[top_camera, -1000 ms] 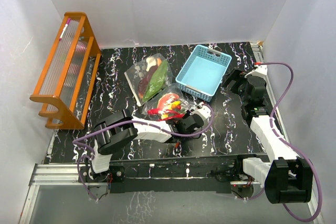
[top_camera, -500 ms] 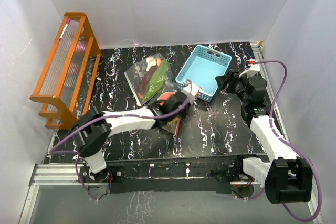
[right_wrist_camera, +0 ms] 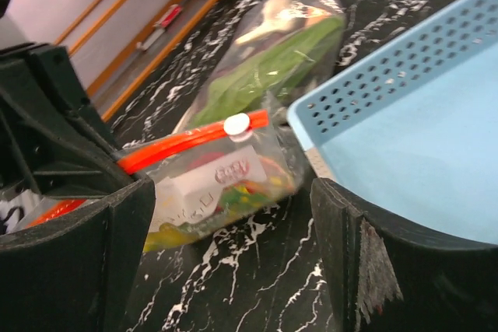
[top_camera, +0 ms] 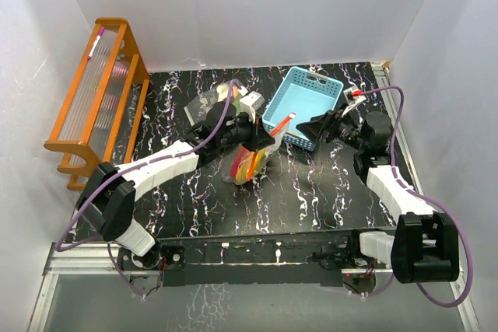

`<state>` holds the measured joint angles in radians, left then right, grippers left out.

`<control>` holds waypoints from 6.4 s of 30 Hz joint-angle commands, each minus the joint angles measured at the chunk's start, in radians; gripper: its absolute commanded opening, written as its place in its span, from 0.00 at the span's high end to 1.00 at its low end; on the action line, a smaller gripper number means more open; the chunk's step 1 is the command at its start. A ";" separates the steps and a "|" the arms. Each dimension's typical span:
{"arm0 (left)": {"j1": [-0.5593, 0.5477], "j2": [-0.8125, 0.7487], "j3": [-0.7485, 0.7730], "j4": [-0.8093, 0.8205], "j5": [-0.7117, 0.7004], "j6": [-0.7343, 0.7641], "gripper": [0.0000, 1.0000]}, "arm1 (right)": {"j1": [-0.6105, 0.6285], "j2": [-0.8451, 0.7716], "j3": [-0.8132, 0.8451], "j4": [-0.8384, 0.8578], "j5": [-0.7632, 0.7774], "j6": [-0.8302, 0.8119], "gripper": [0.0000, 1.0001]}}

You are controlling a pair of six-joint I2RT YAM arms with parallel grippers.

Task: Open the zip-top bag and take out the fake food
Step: Pick up the zipper food storage bag at the center of the board, then unzip the zipper food storage bag at the center of the board.

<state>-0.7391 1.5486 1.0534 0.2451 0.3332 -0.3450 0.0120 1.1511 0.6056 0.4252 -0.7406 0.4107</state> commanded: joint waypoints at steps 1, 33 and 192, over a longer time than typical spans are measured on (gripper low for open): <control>0.028 -0.054 0.015 0.092 0.287 -0.091 1.00 | -0.001 0.006 -0.009 0.174 -0.190 0.040 0.14; 0.181 -0.013 0.036 0.502 0.671 -0.457 1.00 | 0.062 0.509 0.224 1.394 -0.470 0.893 0.21; 0.122 -0.011 0.193 0.419 0.590 -0.049 0.56 | 0.161 0.066 0.286 0.119 -0.469 0.034 0.92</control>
<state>-0.6170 1.5188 1.2209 0.5682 0.8845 -0.3550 0.1699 1.2388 0.8761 0.5236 -1.2007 0.4473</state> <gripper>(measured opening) 0.442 0.077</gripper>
